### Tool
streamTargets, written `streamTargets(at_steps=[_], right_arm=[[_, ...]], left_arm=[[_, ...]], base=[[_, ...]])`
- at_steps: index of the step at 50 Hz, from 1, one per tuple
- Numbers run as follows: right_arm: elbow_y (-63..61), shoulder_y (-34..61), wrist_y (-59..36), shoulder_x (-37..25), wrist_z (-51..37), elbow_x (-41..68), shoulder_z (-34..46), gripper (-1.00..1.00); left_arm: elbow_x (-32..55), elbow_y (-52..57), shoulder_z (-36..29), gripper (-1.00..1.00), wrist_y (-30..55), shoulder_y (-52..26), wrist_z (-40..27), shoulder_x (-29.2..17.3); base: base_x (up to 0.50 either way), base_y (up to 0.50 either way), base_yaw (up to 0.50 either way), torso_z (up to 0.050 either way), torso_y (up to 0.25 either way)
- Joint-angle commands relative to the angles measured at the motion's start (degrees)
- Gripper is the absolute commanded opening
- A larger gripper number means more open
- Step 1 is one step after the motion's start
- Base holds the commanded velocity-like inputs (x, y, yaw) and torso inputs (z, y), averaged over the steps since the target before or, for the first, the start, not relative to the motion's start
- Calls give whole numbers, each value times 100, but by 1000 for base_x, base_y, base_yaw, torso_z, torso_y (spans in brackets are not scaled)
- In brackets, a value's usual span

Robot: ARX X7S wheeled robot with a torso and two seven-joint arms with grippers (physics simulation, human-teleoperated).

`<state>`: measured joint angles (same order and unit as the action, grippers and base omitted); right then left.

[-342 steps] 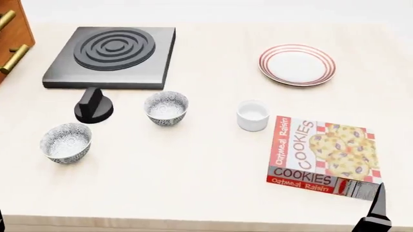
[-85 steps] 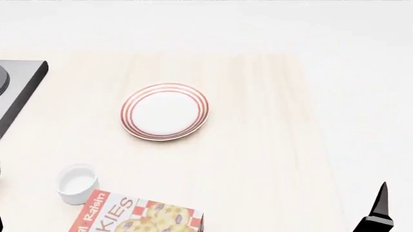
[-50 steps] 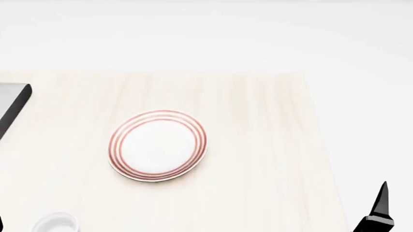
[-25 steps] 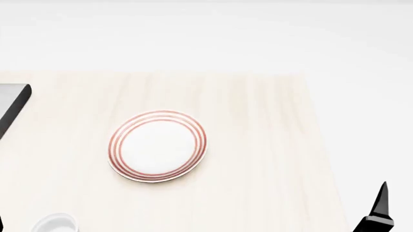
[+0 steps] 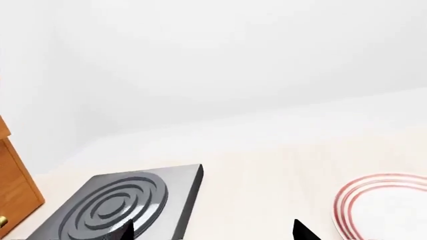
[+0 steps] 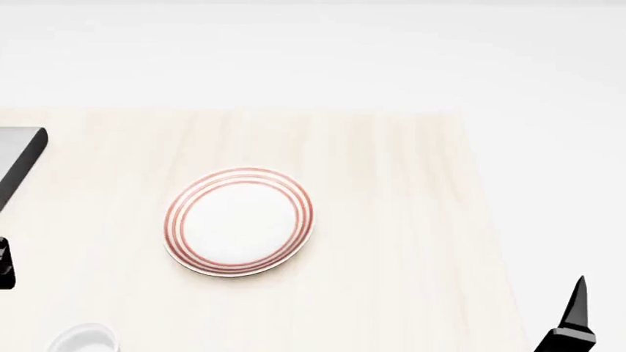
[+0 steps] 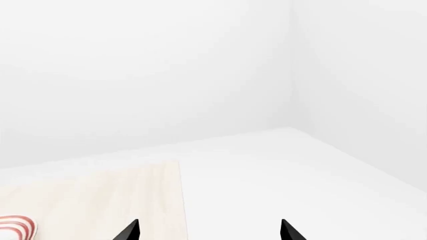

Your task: Pick the akita bowl next to the ramekin and place it on the plate.

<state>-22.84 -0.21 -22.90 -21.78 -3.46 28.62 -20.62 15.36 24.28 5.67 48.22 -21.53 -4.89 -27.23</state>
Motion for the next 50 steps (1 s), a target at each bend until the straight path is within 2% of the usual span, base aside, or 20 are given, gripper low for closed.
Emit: streamTargets(at_steps=[1, 11, 15, 16, 22, 23, 26, 28, 30, 34, 35, 37, 38, 40, 41, 45, 47, 48, 50], right_arm=[[48, 10, 34, 95, 76, -92, -129, 100], [56, -30, 91, 105, 78, -97, -128, 100], [57, -32, 94, 101, 73, -93, -125, 100], [66, -33, 105, 105, 77, -91, -125, 100], [-29, -64, 42, 98, 30, -43, -148, 100], [7, -59, 77, 104, 43, -62, -137, 100], [53, -51, 113, 110, 60, -59, -139, 100], [-2, -55, 65, 99, 32, -35, -145, 100], [79, -50, 138, 111, 66, -61, -135, 100], [8, -61, 76, 98, 25, -29, -145, 100], [9, -63, 76, 98, 24, -23, -149, 100], [-15, -66, 53, 95, 11, 3, -162, 100], [3, -64, 68, 98, 18, 0, -159, 100], [83, -51, 134, 109, 49, -24, -146, 100], [55, -49, 102, 104, 31, -8, -150, 100], [93, -33, 120, 99, 38, -14, -139, 100], [42, -41, 79, 88, 13, 9, -150, 100], [36, -50, 82, 89, 13, 14, -156, 100], [29, -48, 72, 86, 3, 24, -159, 100]], left_arm=[[30, 75, -451, 100, 1069, -1383, -10, 76], [120, -401, -785, 100, 2131, -2916, -404, 797], [127, -403, -788, 100, 2130, -2919, -409, 795], [165, -583, -720, 100, 2658, -3418, -639, 1209], [112, -740, -861, 100, 3008, -4101, -907, 1570], [-20, -915, -728, 100, 3271, -4309, -1197, 1773], [-189, -1363, -496, 100, 3369, -4609, -1549, 2075], [-204, -1477, -449, 100, 3420, -4708, -1625, 2176], [-144, -1614, -56, 100, 3606, -4909, -1717, 2433], [-197, -1940, -226, 100, 3803, -5149, -1896, 2531], [-193, -2014, -39, 100, 3764, -5203, -2030, 2667], [452, -2222, 303, 100, 3780, -5333, -2740, 2718], [1116, -2500, 595, 100, 3628, -5405, -3511, 2720], [1831, -2822, 880, 100, 3582, -5509, -4427, 2716], [2382, -3313, 1259, 100, 3453, -5650, -5259, 2719], [2832, -3616, 1450, 100, 3301, -5835, -5991, 2706], [3225, -3833, 1643, 100, 3238, -5914, -6530, 2705], [3453, -4119, 1881, 100, 3284, -6024, -7036, 2713], [3564, -4151, 1859, 100, 3147, -6072, -7209, 2669]], base=[[0, 0, 0, 0, 0], [0, 0, 0, 0, 0], [0, 0, 0, 0, 0], [0, 0, 0, 0, 0], [0, 0, 0, 0, 0], [0, 0, 0, 0, 0], [0, 0, 0, 0, 0], [0, 0, 0, 0, 0], [0, 0, 0, 0, 0], [0, 0, 0, 0, 0], [0, 0, 0, 0, 0], [0, 0, 0, 0, 0], [0, 0, 0, 0, 0], [0, 0, 0, 0, 0], [0, 0, 0, 0, 0], [0, 0, 0, 0, 0], [0, 0, 0, 0, 0], [0, 0, 0, 0, 0], [0, 0, 0, 0, 0]])
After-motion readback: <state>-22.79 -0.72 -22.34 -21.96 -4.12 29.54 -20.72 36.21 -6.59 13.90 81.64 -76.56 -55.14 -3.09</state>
